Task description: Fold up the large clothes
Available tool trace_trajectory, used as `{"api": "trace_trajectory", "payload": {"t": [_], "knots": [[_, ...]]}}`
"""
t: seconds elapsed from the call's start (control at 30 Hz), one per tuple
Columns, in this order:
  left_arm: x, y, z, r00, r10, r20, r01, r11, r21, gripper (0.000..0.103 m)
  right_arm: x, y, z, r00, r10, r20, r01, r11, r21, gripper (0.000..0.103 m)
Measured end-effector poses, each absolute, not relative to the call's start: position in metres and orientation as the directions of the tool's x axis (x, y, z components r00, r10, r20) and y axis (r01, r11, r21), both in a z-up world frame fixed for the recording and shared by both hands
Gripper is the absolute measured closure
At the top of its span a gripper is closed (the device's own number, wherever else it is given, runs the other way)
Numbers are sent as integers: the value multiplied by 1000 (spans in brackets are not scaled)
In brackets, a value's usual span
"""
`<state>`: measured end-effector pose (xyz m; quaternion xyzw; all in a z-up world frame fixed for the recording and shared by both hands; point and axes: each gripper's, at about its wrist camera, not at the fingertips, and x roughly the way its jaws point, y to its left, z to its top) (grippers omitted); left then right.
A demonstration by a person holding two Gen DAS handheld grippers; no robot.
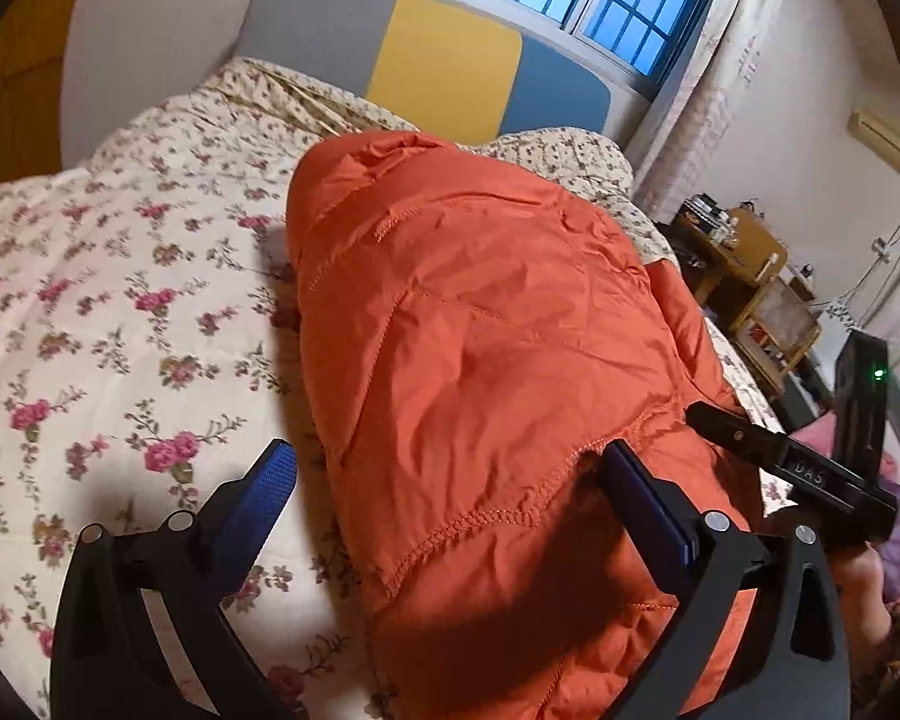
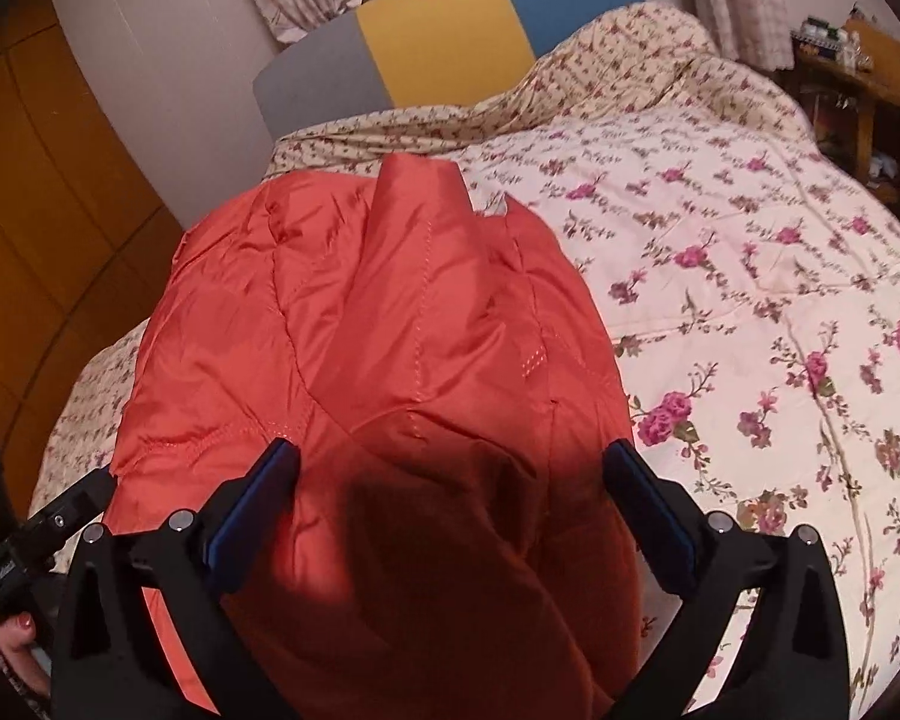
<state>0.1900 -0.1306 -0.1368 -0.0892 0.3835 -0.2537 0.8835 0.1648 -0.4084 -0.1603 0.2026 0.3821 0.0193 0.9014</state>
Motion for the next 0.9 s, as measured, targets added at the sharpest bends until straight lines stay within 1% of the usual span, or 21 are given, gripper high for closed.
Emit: {"api": "trace_trajectory", "payload": {"t": [0.07,0.17,0.27,0.4,0.47,0.57,0.6,0.67,0.73,0.77,0.83,0.9], "knots": [[191,-129,-138,571,-527,-629,381,849,-366,3,165,-413,-162,696,208,-687,109,915,387,2],[193,-125,-137,593,-512,-621,360,859,-364,3,165,-417,-164,680,227,-698,94,916,390,2],[197,-123,-143,562,-544,-623,360,839,-409,3,165,-422,-168,662,260,-703,80,908,411,2],[202,-124,-150,491,-621,-611,370,783,-500,3,171,-434,-179,632,342,-695,78,864,497,2],[202,-127,-153,462,-647,-606,385,762,-521,3,174,-436,-184,617,369,-695,87,845,527,2],[202,-131,-154,460,-647,-608,393,762,-514,3,181,-436,-193,593,418,-688,98,811,577,2],[201,-132,-154,459,-647,-609,392,762,-515,3,183,-435,-195,593,430,-681,96,801,590,4],[200,-135,-154,455,-647,-612,396,763,-511,3,184,-430,-194,605,446,-660,67,797,600,12],[200,-139,-151,456,-636,-623,406,771,-490,3,180,-427,-189,629,445,-638,33,804,594,25],[198,-140,-148,463,-629,-624,412,776,-477,7,179,-426,-188,639,444,-629,26,804,594,27],[191,-144,-141,485,-613,-624,429,789,-440,12,174,-426,-185,657,439,-613,15,805,593,35],[184,-151,-133,513,-591,-622,452,803,-389,19,168,-427,-182,672,439,-597,8,801,599,39]]}}
